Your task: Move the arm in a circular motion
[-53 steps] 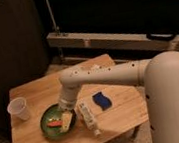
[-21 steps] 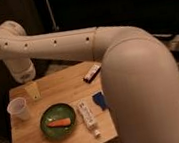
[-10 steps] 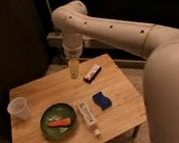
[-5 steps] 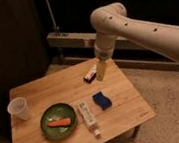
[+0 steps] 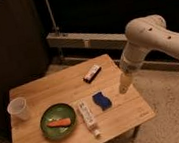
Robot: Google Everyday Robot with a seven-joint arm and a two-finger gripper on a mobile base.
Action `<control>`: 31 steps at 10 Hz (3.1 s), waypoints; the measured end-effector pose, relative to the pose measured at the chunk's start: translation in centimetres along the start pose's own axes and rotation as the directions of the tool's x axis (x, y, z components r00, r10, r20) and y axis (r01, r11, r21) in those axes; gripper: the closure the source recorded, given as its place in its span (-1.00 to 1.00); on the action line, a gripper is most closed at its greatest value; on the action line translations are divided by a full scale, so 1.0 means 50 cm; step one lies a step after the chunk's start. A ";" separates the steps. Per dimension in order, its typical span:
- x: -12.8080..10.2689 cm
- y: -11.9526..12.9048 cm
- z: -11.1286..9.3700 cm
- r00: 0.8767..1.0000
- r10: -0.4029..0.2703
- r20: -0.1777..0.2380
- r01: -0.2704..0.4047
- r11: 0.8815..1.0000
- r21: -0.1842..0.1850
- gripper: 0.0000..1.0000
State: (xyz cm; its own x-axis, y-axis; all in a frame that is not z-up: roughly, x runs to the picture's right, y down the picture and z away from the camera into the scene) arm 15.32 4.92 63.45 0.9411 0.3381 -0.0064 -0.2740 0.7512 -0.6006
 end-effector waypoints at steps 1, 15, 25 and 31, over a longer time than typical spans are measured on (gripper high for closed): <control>0.004 0.042 0.006 0.999 -0.032 -0.006 0.032 0.999 -0.008 -0.60; -0.624 0.271 0.176 0.784 -0.617 -0.064 0.609 0.786 -0.105 -0.60; -0.649 -0.101 0.157 0.931 -0.346 -0.119 0.341 0.938 -0.060 -0.60; -0.359 -0.145 0.102 0.989 -0.097 -0.114 0.094 0.995 -0.034 -0.60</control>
State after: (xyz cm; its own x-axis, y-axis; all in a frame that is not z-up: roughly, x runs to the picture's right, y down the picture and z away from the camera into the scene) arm -0.61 -3.72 71.99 0.9797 0.1967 -0.0391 -0.1775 0.7596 -0.6257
